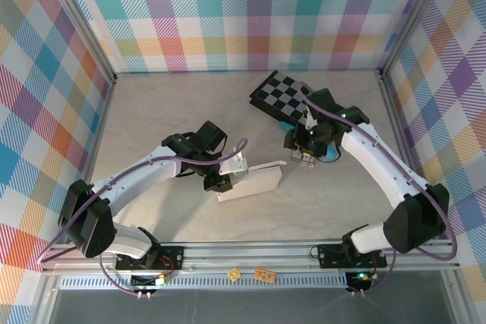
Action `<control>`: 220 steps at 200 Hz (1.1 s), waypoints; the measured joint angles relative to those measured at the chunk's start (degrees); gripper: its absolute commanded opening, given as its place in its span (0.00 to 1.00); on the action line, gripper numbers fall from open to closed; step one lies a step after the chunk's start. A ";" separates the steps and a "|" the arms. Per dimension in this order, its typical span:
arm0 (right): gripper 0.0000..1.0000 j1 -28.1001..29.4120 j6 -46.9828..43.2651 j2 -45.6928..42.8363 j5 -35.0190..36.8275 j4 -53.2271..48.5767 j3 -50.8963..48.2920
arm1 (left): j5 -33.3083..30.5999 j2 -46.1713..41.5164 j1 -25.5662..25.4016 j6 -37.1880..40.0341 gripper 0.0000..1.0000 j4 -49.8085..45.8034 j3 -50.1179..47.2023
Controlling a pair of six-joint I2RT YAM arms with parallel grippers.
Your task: Fold the paper box
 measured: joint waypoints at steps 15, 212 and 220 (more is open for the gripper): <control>0.53 1.84 2.27 -4.31 0.20 1.14 -4.68 | -0.07 0.00 0.04 0.00 0.29 0.15 0.00; 0.42 9.60 18.18 -1.70 2.03 12.66 -12.09 | -2.86 2.80 0.04 -2.58 0.34 2.34 -0.37; 0.43 9.68 17.44 -2.05 2.60 12.04 -11.80 | -2.84 2.80 0.04 -2.62 0.33 2.34 -0.37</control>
